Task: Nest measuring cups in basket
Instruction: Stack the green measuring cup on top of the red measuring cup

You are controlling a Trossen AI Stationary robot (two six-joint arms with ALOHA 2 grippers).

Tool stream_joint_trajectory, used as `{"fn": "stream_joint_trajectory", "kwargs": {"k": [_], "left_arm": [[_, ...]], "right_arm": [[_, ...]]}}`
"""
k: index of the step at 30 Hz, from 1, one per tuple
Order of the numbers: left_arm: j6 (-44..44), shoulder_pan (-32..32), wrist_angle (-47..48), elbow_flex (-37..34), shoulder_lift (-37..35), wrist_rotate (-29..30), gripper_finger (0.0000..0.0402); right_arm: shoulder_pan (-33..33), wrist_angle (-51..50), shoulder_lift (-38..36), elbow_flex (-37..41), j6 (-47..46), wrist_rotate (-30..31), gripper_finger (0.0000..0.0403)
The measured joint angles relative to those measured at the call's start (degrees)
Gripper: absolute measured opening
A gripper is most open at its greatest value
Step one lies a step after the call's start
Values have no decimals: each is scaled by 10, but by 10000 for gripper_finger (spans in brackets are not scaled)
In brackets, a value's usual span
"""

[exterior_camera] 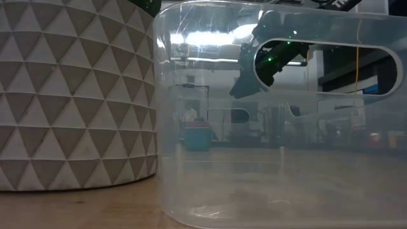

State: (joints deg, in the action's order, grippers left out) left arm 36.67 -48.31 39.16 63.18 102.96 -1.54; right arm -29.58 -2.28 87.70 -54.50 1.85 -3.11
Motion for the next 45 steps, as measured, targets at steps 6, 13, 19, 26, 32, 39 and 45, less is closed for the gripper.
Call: {"fn": "stream_joint_trajectory", "kwargs": {"k": [6,13,19,26,32,39,45], "left_arm": [[-1,0,5,0,0,0,167],[-1,0,7,0,0,0,167],[-1,0,-29,-37,-1,1,167],[-1,0,-44,-63,-5,16,167],[-2,0,-41,-51,-3,18,167],[-5,0,-50,-51,-3,9,167],[-5,2,-52,-51,-2,11,165]], "right_arm": [[0,0,0,0,0,0,212],[0,0,0,0,1,0,212],[0,0,0,0,1,0,212],[0,0,0,0,1,0,212],[0,0,0,0,0,0,212],[0,0,0,0,-1,0,212],[0,-1,0,0,-2,0,212]]}}
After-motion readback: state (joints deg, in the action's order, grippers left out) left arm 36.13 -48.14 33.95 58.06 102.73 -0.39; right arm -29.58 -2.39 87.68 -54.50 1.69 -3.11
